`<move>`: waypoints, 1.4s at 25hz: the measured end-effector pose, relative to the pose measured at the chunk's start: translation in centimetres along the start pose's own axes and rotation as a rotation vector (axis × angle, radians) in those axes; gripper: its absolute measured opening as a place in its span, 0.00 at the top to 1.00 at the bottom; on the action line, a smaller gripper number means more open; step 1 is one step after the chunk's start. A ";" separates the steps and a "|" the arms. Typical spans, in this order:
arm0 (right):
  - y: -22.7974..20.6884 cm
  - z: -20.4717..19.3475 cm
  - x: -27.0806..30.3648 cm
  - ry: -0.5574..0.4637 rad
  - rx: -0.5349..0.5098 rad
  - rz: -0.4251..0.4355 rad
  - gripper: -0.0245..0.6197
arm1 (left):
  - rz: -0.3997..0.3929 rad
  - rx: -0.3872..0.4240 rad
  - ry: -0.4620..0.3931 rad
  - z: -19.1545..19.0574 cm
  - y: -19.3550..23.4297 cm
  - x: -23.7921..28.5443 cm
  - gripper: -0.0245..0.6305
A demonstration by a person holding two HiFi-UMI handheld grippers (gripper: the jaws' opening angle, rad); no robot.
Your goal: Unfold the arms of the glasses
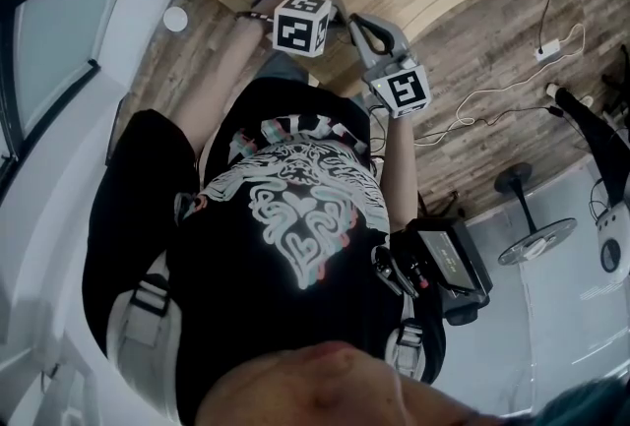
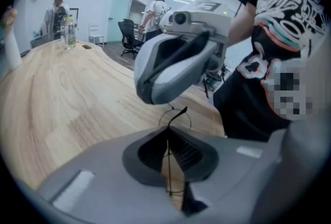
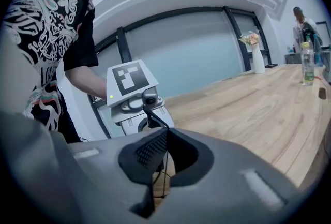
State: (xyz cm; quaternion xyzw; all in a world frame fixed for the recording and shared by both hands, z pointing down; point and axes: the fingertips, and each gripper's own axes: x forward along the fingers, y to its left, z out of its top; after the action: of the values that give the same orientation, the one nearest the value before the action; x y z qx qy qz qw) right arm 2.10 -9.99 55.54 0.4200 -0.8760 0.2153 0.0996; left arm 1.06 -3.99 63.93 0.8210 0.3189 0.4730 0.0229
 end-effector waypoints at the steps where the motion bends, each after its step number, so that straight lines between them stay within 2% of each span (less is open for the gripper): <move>1: -0.2 0.1 -0.2 -0.009 0.012 -0.005 0.96 | 0.003 -0.008 -0.009 0.1 0.0 -0.2 0.96; 8: -0.8 0.0 -1.0 -0.021 0.058 -0.006 0.96 | 0.034 -0.114 -0.128 0.8 0.5 -1.5 0.96; 13: -1.7 -0.4 -2.0 -0.046 0.094 -0.038 0.96 | 0.048 -0.230 -0.248 1.1 1.0 -2.4 0.96; 16: -2.3 -0.9 -2.4 -0.043 0.099 -0.056 0.96 | 0.081 -0.290 -0.344 1.4 1.9 -3.4 0.96; 25: -3.4 -1.7 -3.7 -0.060 0.134 -0.097 0.96 | 0.142 -0.434 -0.562 1.4 3.9 -5.2 0.96; 35: -1.4 2.5 -7.1 -0.138 0.188 -0.123 0.96 | 0.216 -0.588 -0.838 3.3 2.0 -11.9 0.96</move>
State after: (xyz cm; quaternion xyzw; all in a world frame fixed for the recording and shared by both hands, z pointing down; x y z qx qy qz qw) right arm 7.67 -7.03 51.28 0.4940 -0.8294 0.2607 0.0121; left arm 0.53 -11.25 53.72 0.9270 0.0493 0.1730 0.3292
